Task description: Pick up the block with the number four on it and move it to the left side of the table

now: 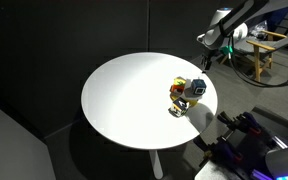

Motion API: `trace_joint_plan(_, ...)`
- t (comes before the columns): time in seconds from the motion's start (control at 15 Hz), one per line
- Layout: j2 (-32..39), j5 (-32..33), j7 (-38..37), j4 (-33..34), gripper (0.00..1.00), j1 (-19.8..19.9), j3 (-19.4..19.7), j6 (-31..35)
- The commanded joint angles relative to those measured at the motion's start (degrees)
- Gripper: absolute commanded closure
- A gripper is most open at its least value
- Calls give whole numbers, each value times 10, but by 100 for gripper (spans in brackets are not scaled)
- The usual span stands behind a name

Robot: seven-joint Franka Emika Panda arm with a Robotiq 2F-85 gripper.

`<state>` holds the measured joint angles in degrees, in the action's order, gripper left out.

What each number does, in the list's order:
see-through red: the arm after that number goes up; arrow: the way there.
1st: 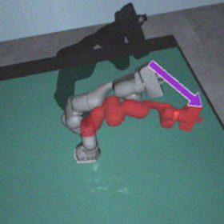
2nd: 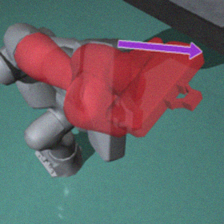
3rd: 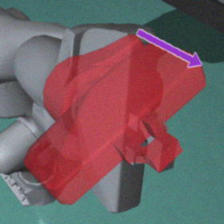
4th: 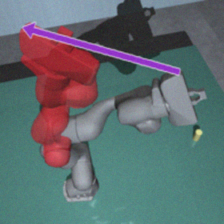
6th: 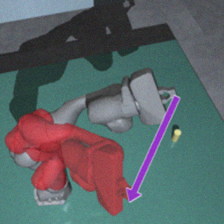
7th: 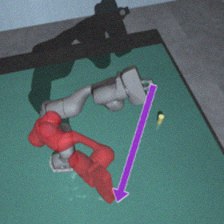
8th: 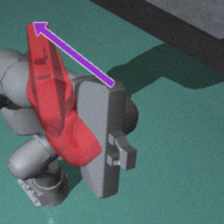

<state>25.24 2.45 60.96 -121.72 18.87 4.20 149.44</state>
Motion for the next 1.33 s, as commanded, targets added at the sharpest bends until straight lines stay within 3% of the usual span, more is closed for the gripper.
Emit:
trace_joint_plan(0.0, 2, 2, -1, 3, 0, 3, -2, -1)
trace_joint_plan(0.8, 33, 1, 26, 10, 0, 17, -10, 1)
trace_joint_plan(1.27, 92, 18, 82, 26, 0, 25, -17, 65)
